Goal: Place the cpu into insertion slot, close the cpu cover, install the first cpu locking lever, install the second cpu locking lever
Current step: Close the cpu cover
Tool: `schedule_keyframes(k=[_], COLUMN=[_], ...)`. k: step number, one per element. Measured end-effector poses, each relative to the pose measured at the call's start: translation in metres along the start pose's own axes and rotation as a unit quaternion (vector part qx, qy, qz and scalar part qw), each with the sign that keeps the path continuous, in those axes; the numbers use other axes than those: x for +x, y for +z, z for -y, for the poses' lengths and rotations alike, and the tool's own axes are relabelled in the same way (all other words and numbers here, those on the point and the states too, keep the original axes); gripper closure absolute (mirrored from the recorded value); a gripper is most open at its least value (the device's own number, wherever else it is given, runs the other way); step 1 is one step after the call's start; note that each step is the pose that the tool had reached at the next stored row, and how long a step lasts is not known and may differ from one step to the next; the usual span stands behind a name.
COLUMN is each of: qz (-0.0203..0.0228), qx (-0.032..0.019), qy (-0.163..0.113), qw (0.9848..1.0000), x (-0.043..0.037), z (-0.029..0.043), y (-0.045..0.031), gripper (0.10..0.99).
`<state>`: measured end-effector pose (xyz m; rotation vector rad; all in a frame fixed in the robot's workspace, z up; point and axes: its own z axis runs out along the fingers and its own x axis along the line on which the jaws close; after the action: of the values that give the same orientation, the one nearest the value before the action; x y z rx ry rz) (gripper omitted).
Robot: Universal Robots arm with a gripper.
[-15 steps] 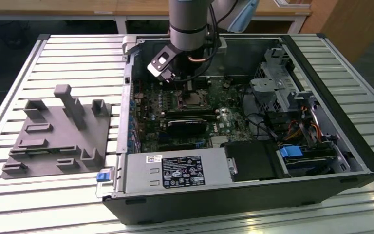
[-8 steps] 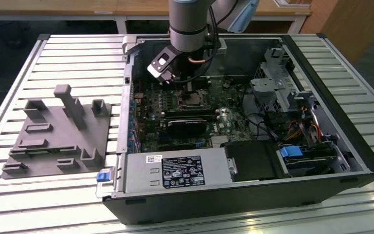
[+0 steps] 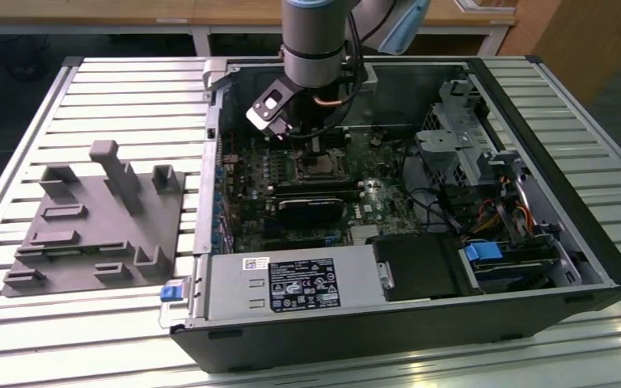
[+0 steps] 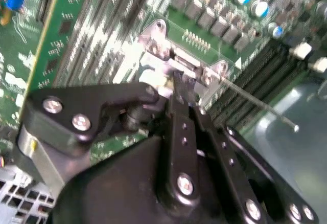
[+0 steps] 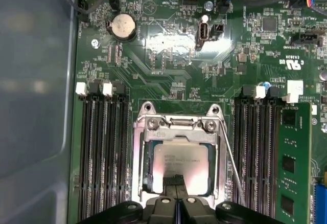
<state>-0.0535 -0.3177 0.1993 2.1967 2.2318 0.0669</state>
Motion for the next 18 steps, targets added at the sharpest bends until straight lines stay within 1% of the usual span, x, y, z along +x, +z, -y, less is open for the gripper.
schedule_keyframes(k=[3,7,11,18], qz=[-0.0005,-0.0001,-0.0001,-0.0001], qx=[-0.0005,-0.0002,-0.0002,0.0], qy=[0.0,0.0,0.0,0.0], qw=[1.0,1.0,1.0,1.0], x=[0.0005,0.0006,0.0006,0.0004], z=[-0.0011,-0.0013,-0.0021,-0.0115], y=[-0.0005,-0.0076,-0.008,-0.0076], gripper=[0.98,0.98,0.98,0.98])
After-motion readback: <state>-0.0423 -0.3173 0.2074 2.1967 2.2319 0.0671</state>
